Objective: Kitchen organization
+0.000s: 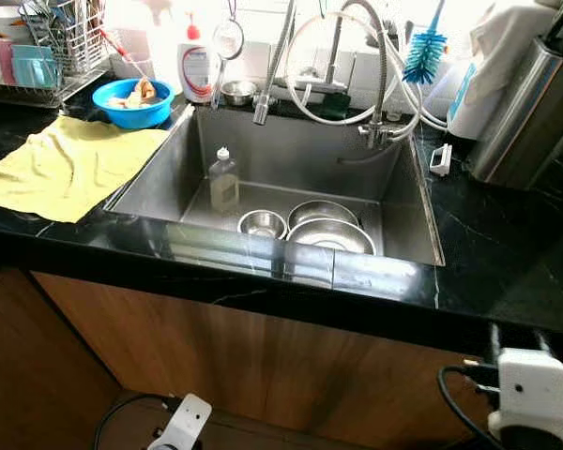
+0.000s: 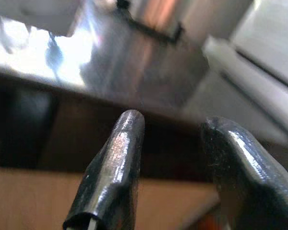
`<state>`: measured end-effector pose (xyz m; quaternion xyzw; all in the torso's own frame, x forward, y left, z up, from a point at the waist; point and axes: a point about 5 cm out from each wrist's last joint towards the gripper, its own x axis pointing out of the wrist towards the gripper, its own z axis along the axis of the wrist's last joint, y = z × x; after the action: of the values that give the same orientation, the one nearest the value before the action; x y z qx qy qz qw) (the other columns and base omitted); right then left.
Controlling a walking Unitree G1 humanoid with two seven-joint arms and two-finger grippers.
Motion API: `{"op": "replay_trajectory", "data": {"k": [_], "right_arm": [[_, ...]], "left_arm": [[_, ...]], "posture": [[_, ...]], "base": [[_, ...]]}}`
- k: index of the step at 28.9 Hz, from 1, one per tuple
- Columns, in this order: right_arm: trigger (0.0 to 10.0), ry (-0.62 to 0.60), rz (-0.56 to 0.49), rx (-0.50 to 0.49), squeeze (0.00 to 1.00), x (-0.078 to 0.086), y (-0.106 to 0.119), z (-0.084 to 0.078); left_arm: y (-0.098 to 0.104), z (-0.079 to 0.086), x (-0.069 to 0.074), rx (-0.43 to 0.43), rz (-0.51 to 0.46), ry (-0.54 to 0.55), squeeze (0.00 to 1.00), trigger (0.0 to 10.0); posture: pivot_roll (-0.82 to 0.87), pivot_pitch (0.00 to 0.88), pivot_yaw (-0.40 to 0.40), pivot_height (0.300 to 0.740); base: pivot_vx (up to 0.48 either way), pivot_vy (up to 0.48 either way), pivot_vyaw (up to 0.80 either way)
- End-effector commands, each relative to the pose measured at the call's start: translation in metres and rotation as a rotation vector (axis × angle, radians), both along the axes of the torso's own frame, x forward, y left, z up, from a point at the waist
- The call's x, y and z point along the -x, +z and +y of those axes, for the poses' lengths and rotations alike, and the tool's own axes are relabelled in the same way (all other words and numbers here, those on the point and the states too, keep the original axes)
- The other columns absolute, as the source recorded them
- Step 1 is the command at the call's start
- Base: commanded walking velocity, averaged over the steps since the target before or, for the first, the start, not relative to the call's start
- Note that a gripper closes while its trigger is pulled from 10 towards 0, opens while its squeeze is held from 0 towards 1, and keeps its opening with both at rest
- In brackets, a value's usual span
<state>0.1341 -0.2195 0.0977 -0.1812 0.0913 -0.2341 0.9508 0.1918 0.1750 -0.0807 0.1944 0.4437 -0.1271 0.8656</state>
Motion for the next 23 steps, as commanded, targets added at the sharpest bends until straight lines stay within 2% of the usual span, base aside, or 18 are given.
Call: {"op": "replay_trajectory", "data": {"k": [1,3,7,9,10,12,13,14,16,18,20,22,23], "right_arm": [[10.0,-0.053,0.036,-0.035,0.00,0.006,-0.010,-0.006],[10.0,-0.102,0.091,-0.130,0.00,0.013,-0.030,-0.010],[10.0,-0.116,0.160,-0.203,0.00,0.014,-0.051,-0.011],[10.0,-0.102,0.194,-0.275,0.00,0.009,-0.066,-0.010],[10.0,-0.102,0.194,-0.275,0.00,0.009,-0.066,-0.010],[10.0,-0.090,0.226,-0.331,0.00,-0.001,-0.083,-0.011],[10.0,-0.085,0.258,-0.406,0.00,-0.009,-0.098,-0.011],[10.0,-0.081,0.267,-0.432,0.00,-0.011,-0.103,-0.010],[10.0,-0.077,0.299,-0.450,0.00,-0.015,-0.115,-0.008],[10.0,-0.068,0.331,-0.508,0.00,-0.021,-0.127,-0.003],[10.0,-0.045,0.347,-0.521,0.00,-0.027,-0.133,0.003],[10.0,-0.031,0.410,-0.549,0.00,-0.030,-0.150,0.009],[10.0,-0.031,0.410,-0.549,0.00,-0.030,-0.150,0.009]], "left_arm": [[0.000,0.000,0.000,-0.017,0.001,-0.026,0.00,10.0],[0.000,0.000,0.000,-0.017,0.000,-0.025,0.00,10.0],[0.000,0.000,0.000,-0.017,0.000,-0.025,0.00,10.0],[0.000,0.000,0.000,-0.017,0.001,-0.026,0.00,10.0],[0.000,0.000,0.000,-0.017,0.001,-0.026,0.00,10.0],[0.000,0.000,0.000,-0.017,0.001,-0.024,0.00,10.0],[0.000,0.000,0.000,-0.017,0.002,-0.022,0.00,10.0],[0.000,0.000,0.000,-0.017,0.002,-0.021,0.00,10.0],[0.000,0.000,0.000,-0.018,0.002,-0.020,0.00,10.0],[0.000,0.000,0.000,-0.017,0.001,-0.018,0.00,10.0],[0.000,0.001,0.000,-0.018,0.001,-0.017,0.00,10.0],[0.000,0.001,0.001,-0.019,0.003,-0.021,0.00,10.0],[0.000,0.001,0.001,-0.019,0.003,-0.021,0.00,10.0]], "posture": [[-0.18,0.002,-0.076,0.740],[-0.18,0.001,-0.076,0.740],[-0.17,0.001,-0.075,0.740],[-0.17,0.000,-0.076,0.740],[-0.17,0.000,-0.076,0.740],[-0.16,0.000,-0.078,0.740],[-0.16,0.000,-0.079,0.740],[-0.16,0.000,-0.078,0.740],[-0.16,0.000,-0.078,0.740],[-0.15,0.000,-0.076,0.740],[-0.16,0.001,-0.073,0.740],[-0.15,0.000,-0.073,0.740],[-0.15,0.000,-0.073,0.740]], "base": [[0.000,0.000,0.00],[0.000,0.000,0.00],[0.000,0.000,0.00],[0.000,0.000,0.00],[0.000,0.000,0.00],[0.000,0.000,0.00],[0.000,0.000,0.00],[0.000,0.000,0.00],[0.000,0.000,0.00],[0.000,0.000,0.00],[0.000,0.000,0.00],[0.000,0.000,0.00],[0.000,0.000,0.00]]}}
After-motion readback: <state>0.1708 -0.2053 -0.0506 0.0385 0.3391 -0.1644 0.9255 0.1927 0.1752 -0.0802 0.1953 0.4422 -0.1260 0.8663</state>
